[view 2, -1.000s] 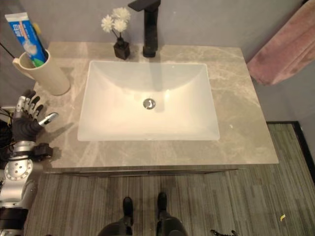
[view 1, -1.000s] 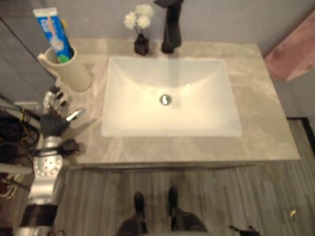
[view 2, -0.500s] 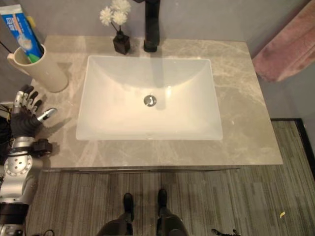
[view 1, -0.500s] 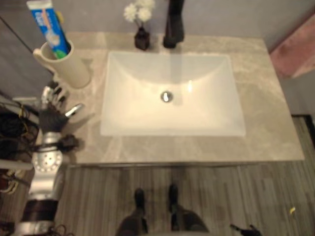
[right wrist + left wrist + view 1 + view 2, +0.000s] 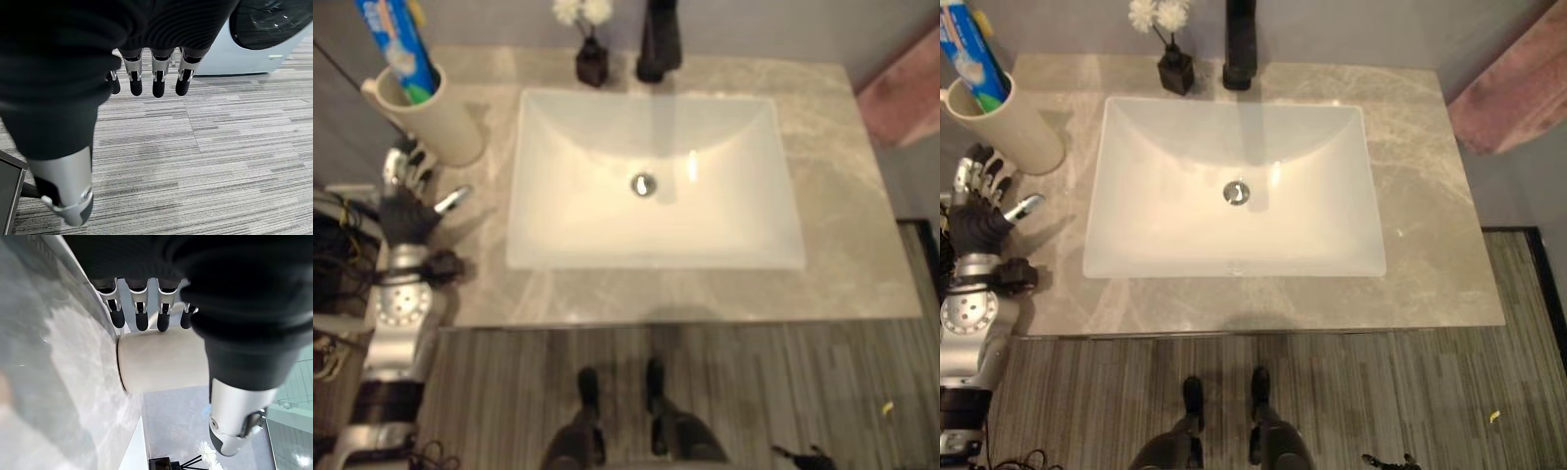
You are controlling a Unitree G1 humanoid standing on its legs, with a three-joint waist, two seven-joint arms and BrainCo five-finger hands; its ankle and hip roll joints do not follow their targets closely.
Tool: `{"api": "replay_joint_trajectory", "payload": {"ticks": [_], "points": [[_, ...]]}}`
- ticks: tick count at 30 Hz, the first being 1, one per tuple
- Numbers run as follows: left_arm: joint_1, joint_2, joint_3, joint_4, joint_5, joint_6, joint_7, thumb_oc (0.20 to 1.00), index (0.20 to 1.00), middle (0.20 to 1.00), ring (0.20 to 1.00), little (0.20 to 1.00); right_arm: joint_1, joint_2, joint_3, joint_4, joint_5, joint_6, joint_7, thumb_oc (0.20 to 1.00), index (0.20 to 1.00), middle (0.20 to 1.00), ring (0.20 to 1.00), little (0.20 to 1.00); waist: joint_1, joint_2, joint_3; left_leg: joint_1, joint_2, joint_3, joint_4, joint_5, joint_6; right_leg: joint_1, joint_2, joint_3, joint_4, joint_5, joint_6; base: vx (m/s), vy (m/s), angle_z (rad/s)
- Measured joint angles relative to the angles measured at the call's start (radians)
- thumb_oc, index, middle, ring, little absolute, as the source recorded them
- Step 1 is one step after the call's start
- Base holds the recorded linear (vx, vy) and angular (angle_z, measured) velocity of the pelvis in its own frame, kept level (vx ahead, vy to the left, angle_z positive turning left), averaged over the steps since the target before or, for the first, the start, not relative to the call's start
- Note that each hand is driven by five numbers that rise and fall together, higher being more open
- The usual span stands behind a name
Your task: Put brush and paste in cup on sink, flatten towel.
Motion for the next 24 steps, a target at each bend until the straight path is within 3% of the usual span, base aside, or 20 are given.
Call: {"api": "replay_joint_trajectory", "payload": {"ticks": [15, 24], "points": [[-0.115, 0.075, -0.018, 0.02, 0.0, -0.024, 0.048, 1.0, 1.0, 1.0, 1.0, 1.0, -0.003, -0.008, 0.006, -0.032, 0.001, -0.011, -0.001, 1.0, 1.0, 1.0, 1.0, 1.0, -0.006, 0.001, 0.026, -0.053, 0.0, 0.006, 0.0, 0.002, 0.0, -0.059, 0.001, 0.015, 0.0, 0.005, 0.001, 0.0, 0.001, -0.01], [-0.141, 0.08, -0.013, 0.018, 0.006, -0.029, 0.057, 1.0, 1.0, 1.0, 1.0, 1.0, -0.007, -0.009, 0.007, -0.033, 0.0, -0.019, -0.001, 1.0, 1.0, 1.0, 1.0, 1.0, -0.007, -0.009, 0.038, -0.05, 0.0, 0.013, 0.0, 0.002, 0.0, -0.058, 0.002, 0.021, 0.0, 0.007, 0.0, 0.0, -0.001, 0.0]]}}
